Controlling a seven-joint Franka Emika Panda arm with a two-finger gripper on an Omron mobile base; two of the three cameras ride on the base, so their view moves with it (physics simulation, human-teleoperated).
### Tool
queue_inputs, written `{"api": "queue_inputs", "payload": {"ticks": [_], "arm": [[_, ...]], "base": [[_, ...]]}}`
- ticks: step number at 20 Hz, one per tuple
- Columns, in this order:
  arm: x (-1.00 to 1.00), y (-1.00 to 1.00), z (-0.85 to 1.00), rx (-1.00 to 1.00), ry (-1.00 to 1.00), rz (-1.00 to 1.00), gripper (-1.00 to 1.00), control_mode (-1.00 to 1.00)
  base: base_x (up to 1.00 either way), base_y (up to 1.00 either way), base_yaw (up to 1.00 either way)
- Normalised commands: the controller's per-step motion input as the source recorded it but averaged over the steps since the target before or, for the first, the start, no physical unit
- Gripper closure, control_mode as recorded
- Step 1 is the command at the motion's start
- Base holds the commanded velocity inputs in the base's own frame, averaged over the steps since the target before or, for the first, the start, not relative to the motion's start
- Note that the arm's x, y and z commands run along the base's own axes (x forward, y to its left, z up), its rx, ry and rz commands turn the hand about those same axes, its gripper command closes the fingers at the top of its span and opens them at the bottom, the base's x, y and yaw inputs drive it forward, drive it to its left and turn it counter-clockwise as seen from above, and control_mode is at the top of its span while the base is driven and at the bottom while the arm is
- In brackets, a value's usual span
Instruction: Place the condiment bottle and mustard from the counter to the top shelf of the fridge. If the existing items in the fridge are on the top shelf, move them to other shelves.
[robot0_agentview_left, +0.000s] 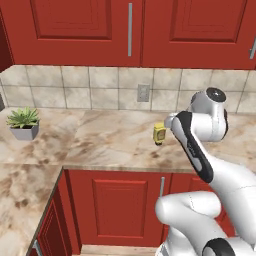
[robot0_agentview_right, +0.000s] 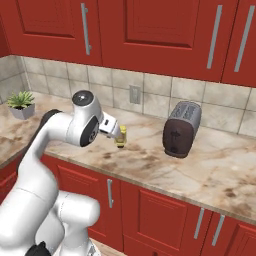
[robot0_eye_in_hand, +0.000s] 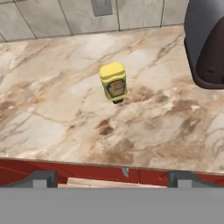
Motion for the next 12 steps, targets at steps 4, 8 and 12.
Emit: {"api": "queue_inputs", "payload": {"ticks": [4,8,12], "arm": [[0.46,0.00,-0.48,0.00,0.11,0.00,-1.00,-1.00],[0.12,0.00,-0.43,-0.01,0.01,0.00,-1.00,-1.00],[0.11,0.00,-0.30,-0.02,0.00,0.00,-1.00,-1.00]], "base": [[0.00,0.00,0.00],[0.00,0.00,0.00],[0.00,0.00,0.00]]}}
